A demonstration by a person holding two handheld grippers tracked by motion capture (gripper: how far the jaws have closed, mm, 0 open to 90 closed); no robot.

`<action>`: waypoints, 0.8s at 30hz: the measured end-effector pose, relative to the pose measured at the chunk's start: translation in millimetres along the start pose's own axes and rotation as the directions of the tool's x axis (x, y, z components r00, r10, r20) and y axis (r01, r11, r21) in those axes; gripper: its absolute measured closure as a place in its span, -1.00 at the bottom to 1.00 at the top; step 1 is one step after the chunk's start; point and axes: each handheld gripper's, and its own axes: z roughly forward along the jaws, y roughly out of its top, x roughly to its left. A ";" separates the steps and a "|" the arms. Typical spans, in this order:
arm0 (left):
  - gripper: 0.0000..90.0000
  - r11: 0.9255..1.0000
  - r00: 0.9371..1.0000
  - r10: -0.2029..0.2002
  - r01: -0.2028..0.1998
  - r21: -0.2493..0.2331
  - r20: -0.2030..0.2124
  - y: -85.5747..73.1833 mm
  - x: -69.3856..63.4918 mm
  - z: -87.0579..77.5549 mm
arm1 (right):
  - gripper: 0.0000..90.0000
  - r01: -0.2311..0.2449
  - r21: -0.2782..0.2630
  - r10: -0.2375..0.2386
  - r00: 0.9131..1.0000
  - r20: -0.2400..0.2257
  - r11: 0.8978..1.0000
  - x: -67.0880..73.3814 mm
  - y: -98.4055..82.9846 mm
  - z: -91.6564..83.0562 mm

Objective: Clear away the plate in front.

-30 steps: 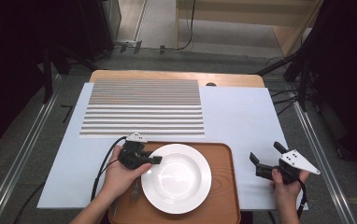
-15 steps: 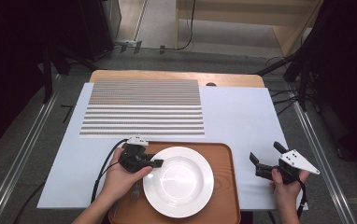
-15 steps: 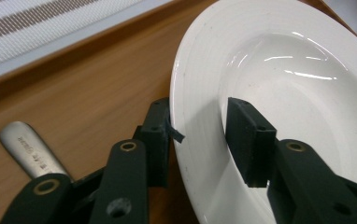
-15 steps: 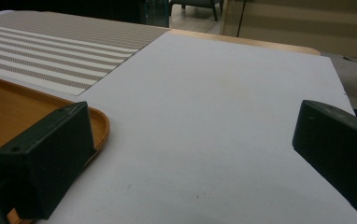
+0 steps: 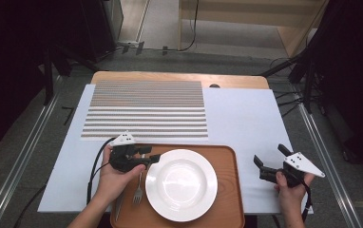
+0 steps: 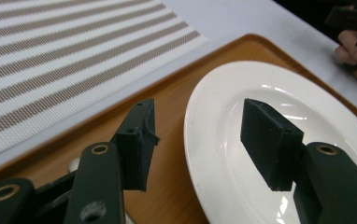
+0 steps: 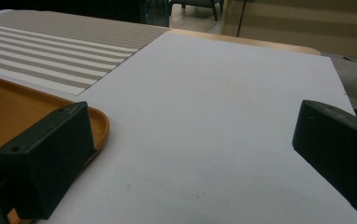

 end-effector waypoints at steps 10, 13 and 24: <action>-0.10 0.997 1.000 0.005 -0.006 -0.076 -0.017 1.3 12.8 -19.5 | -1.00 0.000 0.001 0.000 1.000 0.002 1.000 0.1 0.0 0.2; -0.11 0.996 1.000 0.009 -0.011 -0.092 -0.022 1.2 15.4 -22.9 | -1.00 0.000 0.001 0.000 1.000 0.001 1.000 0.3 0.0 0.3; -0.67 0.987 1.000 0.026 -0.027 -0.161 -0.004 -1.8 24.0 -37.2 | -1.00 0.002 0.003 -0.002 1.000 0.001 1.000 0.5 0.0 0.4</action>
